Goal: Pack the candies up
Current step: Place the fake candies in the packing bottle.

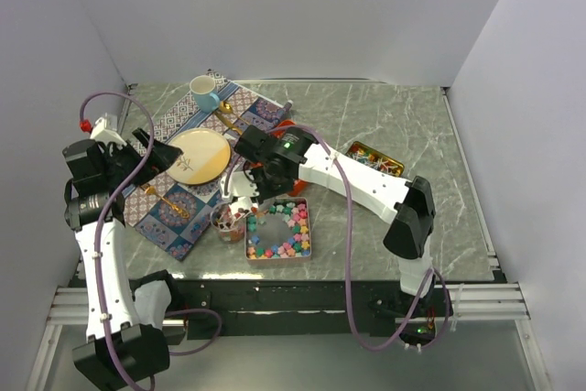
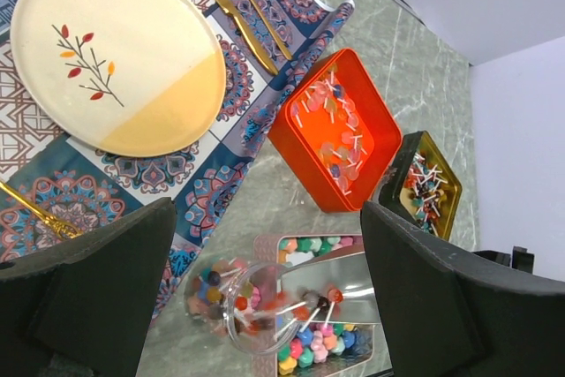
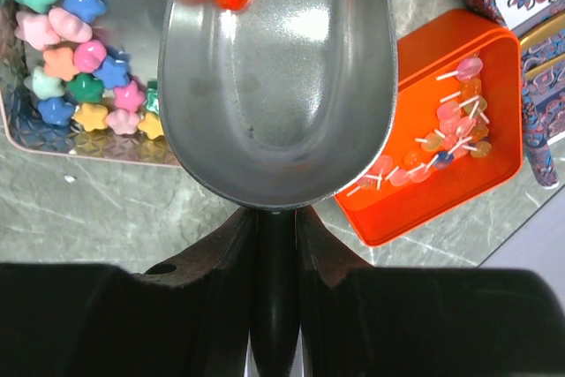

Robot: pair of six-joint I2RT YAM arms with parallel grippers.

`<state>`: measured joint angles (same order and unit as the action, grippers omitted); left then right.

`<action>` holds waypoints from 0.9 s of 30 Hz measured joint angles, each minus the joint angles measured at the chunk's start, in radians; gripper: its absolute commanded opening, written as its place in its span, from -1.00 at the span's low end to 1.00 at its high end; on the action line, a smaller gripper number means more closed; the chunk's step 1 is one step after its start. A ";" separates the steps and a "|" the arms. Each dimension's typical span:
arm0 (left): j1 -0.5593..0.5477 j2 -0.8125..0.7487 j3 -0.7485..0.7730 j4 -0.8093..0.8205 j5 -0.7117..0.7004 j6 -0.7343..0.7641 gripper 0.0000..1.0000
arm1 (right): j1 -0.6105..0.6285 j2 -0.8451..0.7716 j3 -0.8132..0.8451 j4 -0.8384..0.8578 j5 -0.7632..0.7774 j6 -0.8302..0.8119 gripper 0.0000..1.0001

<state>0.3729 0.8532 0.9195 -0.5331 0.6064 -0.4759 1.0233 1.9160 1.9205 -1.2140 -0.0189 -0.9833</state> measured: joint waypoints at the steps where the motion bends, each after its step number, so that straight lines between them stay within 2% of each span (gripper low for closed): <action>1: 0.000 0.001 0.000 0.003 0.003 -0.002 0.83 | 0.000 0.003 0.006 -0.005 0.004 0.001 -1.00; 13: 0.000 0.003 -0.006 0.018 0.031 -0.019 0.82 | 0.019 0.064 0.104 -0.088 0.104 0.001 -1.00; 27: 0.000 0.008 -0.045 0.043 0.063 -0.043 0.81 | 0.091 0.082 0.128 -0.108 0.264 -0.021 -1.00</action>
<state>0.3729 0.8616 0.8745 -0.4900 0.6693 -0.5194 1.1145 1.9984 2.0487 -1.3220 0.2455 -1.0046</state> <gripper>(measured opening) 0.908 0.277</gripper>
